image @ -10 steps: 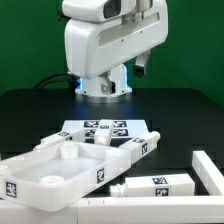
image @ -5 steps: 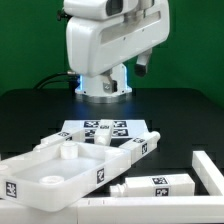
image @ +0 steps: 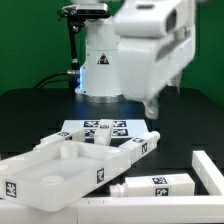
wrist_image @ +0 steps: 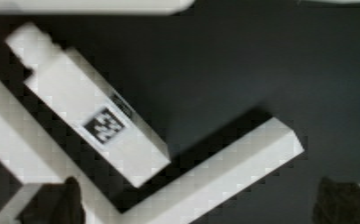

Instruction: Assemble desk

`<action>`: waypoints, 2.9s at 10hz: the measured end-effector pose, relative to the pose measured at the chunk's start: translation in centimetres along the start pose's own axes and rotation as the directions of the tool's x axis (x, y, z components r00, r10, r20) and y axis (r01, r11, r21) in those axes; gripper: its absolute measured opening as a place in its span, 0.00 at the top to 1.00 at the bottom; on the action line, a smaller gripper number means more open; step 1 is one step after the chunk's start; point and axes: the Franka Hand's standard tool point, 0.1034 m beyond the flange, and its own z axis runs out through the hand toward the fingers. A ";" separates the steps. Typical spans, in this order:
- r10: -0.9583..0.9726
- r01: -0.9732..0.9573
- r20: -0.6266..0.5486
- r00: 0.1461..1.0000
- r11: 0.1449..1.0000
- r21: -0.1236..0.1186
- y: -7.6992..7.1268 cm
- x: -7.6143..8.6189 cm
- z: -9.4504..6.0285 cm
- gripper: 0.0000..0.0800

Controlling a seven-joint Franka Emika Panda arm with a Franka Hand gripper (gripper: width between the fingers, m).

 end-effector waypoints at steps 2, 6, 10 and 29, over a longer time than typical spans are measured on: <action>0.002 -0.002 -0.001 1.000 1.000 0.000 0.1 0.0 0.1 0.19; -0.329 0.317 -0.069 0.942 0.937 -0.147 3.7 0.0 3.4 0.19; -0.345 0.332 -0.069 0.936 0.931 -0.153 4.1 0.1 3.8 0.19; -0.328 0.315 -0.103 0.939 0.941 -0.125 2.1 3.8 11.3 0.65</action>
Offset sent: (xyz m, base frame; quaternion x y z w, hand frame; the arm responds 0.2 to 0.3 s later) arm 0.0046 -0.0118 -0.0383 -0.0959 0.1801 -0.2443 0.9480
